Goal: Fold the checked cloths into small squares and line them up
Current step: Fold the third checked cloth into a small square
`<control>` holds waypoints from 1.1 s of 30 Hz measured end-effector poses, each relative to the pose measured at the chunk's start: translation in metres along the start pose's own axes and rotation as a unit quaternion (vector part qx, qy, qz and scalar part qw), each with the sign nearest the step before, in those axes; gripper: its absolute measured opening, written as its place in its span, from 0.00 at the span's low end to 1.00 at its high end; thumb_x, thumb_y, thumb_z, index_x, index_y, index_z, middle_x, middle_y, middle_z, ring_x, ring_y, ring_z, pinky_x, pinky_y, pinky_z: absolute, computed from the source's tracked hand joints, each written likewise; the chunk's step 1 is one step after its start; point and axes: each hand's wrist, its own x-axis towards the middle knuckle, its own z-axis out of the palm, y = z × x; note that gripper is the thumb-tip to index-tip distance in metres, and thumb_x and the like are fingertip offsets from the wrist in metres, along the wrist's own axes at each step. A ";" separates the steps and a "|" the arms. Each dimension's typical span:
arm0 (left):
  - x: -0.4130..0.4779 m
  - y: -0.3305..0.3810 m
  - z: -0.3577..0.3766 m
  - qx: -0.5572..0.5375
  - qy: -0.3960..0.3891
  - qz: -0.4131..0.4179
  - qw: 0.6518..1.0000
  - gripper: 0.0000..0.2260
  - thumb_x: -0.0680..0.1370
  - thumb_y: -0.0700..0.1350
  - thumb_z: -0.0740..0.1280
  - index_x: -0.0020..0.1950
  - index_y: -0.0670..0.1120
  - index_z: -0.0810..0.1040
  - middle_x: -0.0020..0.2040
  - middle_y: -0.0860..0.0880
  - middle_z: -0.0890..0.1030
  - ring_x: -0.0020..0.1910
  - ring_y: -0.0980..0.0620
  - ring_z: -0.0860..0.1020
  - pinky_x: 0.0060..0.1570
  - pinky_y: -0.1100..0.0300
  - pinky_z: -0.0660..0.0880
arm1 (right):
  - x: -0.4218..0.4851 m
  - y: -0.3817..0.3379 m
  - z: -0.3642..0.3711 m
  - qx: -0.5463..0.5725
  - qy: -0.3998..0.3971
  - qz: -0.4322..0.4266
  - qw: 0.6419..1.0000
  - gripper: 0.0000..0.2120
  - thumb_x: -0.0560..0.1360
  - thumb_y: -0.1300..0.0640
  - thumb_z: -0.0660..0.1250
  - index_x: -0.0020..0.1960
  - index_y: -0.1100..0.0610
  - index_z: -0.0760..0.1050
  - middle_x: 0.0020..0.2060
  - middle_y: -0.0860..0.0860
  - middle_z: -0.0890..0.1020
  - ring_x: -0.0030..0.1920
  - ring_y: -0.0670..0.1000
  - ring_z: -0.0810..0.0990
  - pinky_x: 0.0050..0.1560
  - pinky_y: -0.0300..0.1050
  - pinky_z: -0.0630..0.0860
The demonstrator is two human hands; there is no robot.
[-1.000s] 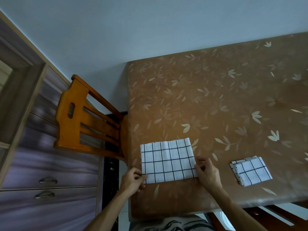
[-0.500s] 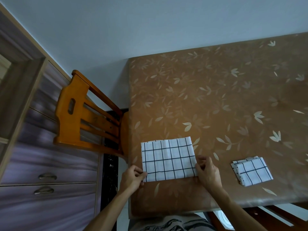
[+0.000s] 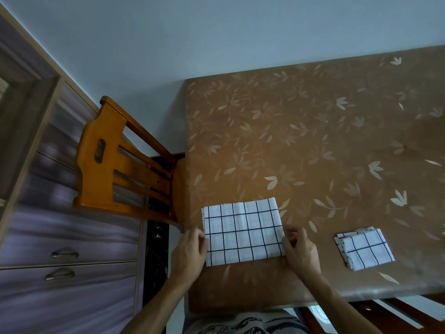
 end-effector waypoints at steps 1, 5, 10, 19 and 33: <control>0.002 0.005 0.001 0.029 0.017 0.058 0.998 0.05 0.80 0.51 0.66 0.54 0.51 0.74 0.48 0.54 0.76 0.44 0.57 0.77 0.37 0.64 0.77 | 0.000 0.000 0.000 0.000 0.002 -0.001 1.000 0.10 0.78 0.57 0.66 0.57 0.57 0.72 0.40 0.49 0.83 0.41 0.53 0.82 0.40 0.51 0.78; 0.014 0.037 0.020 0.103 0.007 0.223 0.969 0.16 0.82 0.51 0.59 0.67 0.48 0.74 0.68 0.46 0.73 0.67 0.48 0.72 0.63 0.53 0.75 | 0.001 0.001 0.002 -0.003 0.012 0.002 1.000 0.10 0.78 0.56 0.66 0.57 0.58 0.73 0.39 0.48 0.82 0.40 0.52 0.82 0.39 0.52 0.79; 0.024 0.057 0.050 0.153 -0.112 0.258 0.947 0.27 0.81 0.49 0.63 0.78 0.49 0.60 0.80 0.41 0.56 0.79 0.40 0.55 0.75 0.43 0.60 | 0.000 -0.002 0.003 -0.043 -0.005 0.018 0.999 0.09 0.79 0.55 0.64 0.58 0.56 0.71 0.44 0.52 0.83 0.44 0.55 0.82 0.42 0.52 0.79; 0.021 0.045 0.063 0.179 -0.139 0.242 0.943 0.28 0.84 0.54 0.51 0.82 0.50 0.44 0.82 0.45 0.45 0.81 0.44 0.42 0.78 0.43 0.46 | 0.009 -0.036 0.058 -0.247 -0.076 -0.257 0.931 0.31 0.75 0.61 0.57 0.77 0.59 0.57 0.78 0.56 0.55 0.77 0.55 0.56 0.74 0.54 0.59; 0.010 -0.002 0.028 0.182 -0.155 0.195 0.951 0.34 0.81 0.68 0.51 0.82 0.52 0.49 0.82 0.47 0.47 0.81 0.47 0.47 0.76 0.41 0.54 | 0.047 0.007 0.023 -0.380 -0.080 -0.225 0.894 0.34 0.82 0.38 0.42 0.80 0.58 0.44 0.79 0.57 0.46 0.79 0.55 0.46 0.76 0.56 0.49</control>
